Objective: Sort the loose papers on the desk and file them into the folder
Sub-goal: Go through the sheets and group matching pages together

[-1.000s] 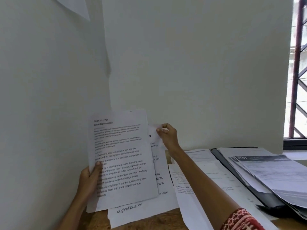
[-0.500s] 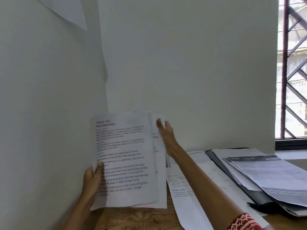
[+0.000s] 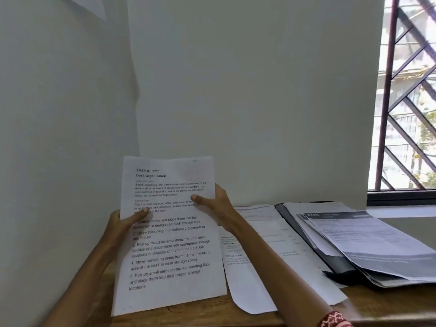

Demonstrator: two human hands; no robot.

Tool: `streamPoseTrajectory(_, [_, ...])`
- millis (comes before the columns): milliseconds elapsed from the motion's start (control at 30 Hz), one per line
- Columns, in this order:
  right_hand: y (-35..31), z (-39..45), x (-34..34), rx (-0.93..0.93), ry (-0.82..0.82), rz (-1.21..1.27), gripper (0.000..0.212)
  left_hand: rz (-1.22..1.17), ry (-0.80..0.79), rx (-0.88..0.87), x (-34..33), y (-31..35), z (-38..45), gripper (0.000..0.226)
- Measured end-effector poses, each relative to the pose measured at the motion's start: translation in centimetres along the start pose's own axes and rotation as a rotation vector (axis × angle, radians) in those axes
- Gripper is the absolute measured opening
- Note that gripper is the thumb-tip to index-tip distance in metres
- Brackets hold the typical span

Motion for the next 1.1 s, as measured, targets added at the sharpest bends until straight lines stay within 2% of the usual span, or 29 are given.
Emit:
streamPoseTrajectory(67, [1.1, -0.1, 0.4, -0.002, 0.02, -0.023, 0.037, 0.01, 0.005, 0.043, -0.7, -1.0, -0.1, 0.018])
streamPoseTrajectory(133, [1.2, -0.3, 0.7, -0.002, 0.03, -0.031, 0.031, 0.087, 0.034, 0.012, -1.0, -1.1, -0.1, 0.025])
streamPoseTrajectory(233, [0.1, -0.4, 2.2, -0.021, 0.074, -0.106, 0.028, 0.126, 0.071, -0.087, -1.5, 0.6, -0.3, 0.016])
streamPoseTrajectory(300, [-0.5, -0.6, 5.2, -0.038, 0.176, -0.253, 0.033, 0.097, 0.11, -0.129, -1.5, 1.7, -0.2, 0.014])
streamPoseTrajectory(367, [-0.7, -1.0, 9.7, -0.055, 0.359, -0.446, 0.033, 0.067, 0.168, -0.136, -1.0, 2.5, 0.2, 0.015])
streamPoseTrajectory(433, [-0.5, -1.9, 14.3, -0.18, 0.503, -0.737, 0.048, 0.058, 0.192, -0.101, -0.7, 2.7, 1.0, 0.017])
streamPoseTrajectory(533, [1.1, -3.4, 18.1, -0.51, 0.434, -1.161, 0.103, 0.055, 0.174, -0.013, -1.4, 1.5, 1.5, 0.019])
streamPoseTrajectory(567, [1.7, -4.0, 18.5, -0.592, 0.413, -1.241, 0.114, 0.075, 0.166, 0.006, -1.8, 0.9, 1.5, 0.02])
streamPoseTrajectory(667, [2.1, -5.4, 18.6, -0.689, 0.418, -1.384, 0.11, 0.141, 0.148, 0.023, -3.2, -0.8, 1.0, 0.025])
streamPoseTrajectory(800, [2.1, -5.7, 19.2, -0.608, 0.435, -1.233, 0.09, 0.256, 0.141, 0.005, -3.8, -1.8, 0.7, 0.023])
streamPoseTrajectory(933, [2.1, -6.1, 20.1, -0.315, 0.624, -0.66, 0.052, 0.303, 0.144, -0.022, -3.9, -1.4, 0.9, 0.027])
streamPoseTrajectory(1033, [1.3, -6.0, 19.8, -0.098, 0.662, -0.357, 0.013, 0.332, 0.148, -0.032, -3.8, -1.2, 1.2, 0.027])
streamPoseTrajectory(1100, [0.7, -5.9, 19.2, 0.001, 0.655, -0.246, 0.011, 0.329, 0.146, -0.035, -3.8, -0.9, 1.2, 0.026])
Point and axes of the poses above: each hand's wrist, its own z-axis towards the middle knuckle, its own x-axis out of the back of the hand, y = z × x, the point moved 3 cm from there along z, towards the middle knuckle, and after that the axes turned 12 degrees about z, right-handed, at the moved point
